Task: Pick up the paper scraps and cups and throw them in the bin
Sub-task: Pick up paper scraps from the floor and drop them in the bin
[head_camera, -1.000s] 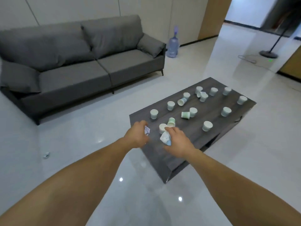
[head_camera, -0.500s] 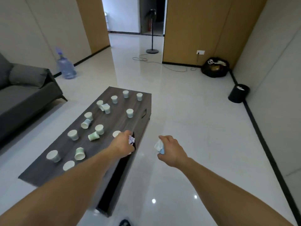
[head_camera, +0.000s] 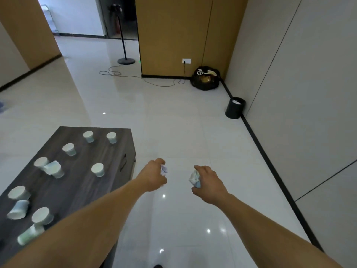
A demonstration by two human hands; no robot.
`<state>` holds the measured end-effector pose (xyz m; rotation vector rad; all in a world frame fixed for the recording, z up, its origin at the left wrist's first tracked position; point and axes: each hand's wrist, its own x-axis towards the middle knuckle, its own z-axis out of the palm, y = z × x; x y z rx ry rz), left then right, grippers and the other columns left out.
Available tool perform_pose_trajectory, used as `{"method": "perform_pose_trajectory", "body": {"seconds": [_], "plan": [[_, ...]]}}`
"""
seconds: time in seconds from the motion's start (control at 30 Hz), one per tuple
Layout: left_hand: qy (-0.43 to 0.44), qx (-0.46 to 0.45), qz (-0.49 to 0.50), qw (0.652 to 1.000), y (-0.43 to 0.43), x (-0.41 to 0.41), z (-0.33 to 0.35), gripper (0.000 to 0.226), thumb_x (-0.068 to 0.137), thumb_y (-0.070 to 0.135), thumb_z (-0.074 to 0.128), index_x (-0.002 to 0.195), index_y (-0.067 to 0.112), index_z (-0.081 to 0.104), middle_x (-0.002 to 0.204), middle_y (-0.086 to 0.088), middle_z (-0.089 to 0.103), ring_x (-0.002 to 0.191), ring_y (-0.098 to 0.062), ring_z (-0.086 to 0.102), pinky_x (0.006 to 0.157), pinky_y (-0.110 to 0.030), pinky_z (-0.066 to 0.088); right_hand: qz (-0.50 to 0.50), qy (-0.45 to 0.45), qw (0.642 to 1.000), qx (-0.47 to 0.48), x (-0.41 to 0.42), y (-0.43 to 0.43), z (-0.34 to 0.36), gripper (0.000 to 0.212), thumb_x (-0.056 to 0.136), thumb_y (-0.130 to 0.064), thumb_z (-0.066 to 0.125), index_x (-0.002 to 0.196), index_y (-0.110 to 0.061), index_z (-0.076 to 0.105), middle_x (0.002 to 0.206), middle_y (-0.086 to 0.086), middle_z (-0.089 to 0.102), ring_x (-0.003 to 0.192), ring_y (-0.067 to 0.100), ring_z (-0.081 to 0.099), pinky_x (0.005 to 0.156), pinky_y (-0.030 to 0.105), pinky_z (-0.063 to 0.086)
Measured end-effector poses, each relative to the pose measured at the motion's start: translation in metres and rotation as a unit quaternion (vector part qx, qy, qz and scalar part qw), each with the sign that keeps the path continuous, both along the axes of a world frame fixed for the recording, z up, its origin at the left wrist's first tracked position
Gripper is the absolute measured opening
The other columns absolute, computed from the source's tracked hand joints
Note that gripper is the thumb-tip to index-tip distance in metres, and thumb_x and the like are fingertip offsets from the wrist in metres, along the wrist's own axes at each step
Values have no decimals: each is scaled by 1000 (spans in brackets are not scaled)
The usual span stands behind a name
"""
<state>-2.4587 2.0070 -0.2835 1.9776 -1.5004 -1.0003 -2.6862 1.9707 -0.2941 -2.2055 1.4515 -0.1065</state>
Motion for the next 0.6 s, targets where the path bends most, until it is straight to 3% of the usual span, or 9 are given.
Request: {"method": "perform_pose_trajectory", "body": {"seconds": [0.17,0.33,0.6], "plan": [[10,18,-39,999,-100,-2,-3,61,72,5,63,130,9,45,110,0,59,83,-11,61,53,-19,49,-59,-14,998,11,-8,-83,-6,79,84,-35,66,151,-24,24,149,0,30,130,22,37,102,32,38],[3,15,-82,997,-204,-25,-2,62,73,7,62,132,10,45,111,2,58,83,-7,59,53,-13,46,-93,-18,995,11,-28,-170,-15,80,84,-36,66,151,-23,24,149,-1,31,131,21,37,102,32,38],[32,36,-65,997,-391,-78,-1,61,74,2,60,132,9,44,111,-1,56,80,-13,61,48,-18,47,-97,-28,995,9,-74,-362,-13,79,85,-35,66,151,-24,24,149,-3,31,131,21,37,103,32,37]]}}
